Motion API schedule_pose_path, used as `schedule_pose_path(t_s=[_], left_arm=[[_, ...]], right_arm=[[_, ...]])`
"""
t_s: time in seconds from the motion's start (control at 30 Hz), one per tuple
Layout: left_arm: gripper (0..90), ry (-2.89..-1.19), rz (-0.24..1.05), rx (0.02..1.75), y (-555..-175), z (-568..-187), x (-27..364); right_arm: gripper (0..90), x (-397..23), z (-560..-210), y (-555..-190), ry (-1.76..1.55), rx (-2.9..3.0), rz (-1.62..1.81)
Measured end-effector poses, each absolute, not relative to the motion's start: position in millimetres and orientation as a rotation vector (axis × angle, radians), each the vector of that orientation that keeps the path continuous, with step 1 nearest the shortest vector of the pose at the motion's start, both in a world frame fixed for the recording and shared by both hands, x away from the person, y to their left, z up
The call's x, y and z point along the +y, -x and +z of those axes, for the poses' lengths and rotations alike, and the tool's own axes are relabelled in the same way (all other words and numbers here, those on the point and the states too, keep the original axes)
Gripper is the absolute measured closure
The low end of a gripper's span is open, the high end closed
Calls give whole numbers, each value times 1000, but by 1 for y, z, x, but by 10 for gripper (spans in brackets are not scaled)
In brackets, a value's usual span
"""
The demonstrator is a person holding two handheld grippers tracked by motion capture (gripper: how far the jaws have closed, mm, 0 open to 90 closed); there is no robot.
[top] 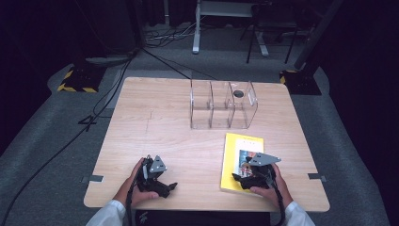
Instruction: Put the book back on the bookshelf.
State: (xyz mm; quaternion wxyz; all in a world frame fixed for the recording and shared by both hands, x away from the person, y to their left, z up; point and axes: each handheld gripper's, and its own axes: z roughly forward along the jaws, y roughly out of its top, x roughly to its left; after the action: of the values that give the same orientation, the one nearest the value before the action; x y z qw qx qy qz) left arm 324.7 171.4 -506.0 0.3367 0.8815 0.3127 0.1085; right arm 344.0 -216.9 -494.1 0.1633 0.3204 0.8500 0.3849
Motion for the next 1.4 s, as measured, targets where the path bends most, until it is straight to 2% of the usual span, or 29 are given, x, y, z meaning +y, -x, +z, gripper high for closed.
schedule_pose_path(t_s=[0.17, 0.4, 0.57, 0.6, 0.7, 0.97, 1.33, 1.4], left_arm=[[3, -2301, 282, 809, -324, -506, 172], [3, -2301, 282, 810, -324, -506, 171], [3, -2301, 282, 810, -324, -506, 171], [3, -2301, 282, 809, -324, -506, 171], [3, -2301, 281, 809, -324, -506, 171], [2, -2304, 274, 791, -323, -506, 165], [2, -2346, 224, 648, -310, -506, 121], [2, -2352, 201, 595, -305, -506, 106]], right_arm=[[140, -226, -492, -345, -942, 2408, 1062], [153, -268, -492, -350, -1088, 2325, 1031], [149, -288, -497, -356, -1209, 2340, 1131], [150, -288, -498, -356, -1209, 2351, 1144], [68, -283, -500, -356, -1178, 2408, 1157], [10, -270, -500, -358, -1183, 2410, 1119], [14, -240, -497, -357, -1145, 2393, 1063], [53, -244, -496, -355, -1119, 2415, 1071]])
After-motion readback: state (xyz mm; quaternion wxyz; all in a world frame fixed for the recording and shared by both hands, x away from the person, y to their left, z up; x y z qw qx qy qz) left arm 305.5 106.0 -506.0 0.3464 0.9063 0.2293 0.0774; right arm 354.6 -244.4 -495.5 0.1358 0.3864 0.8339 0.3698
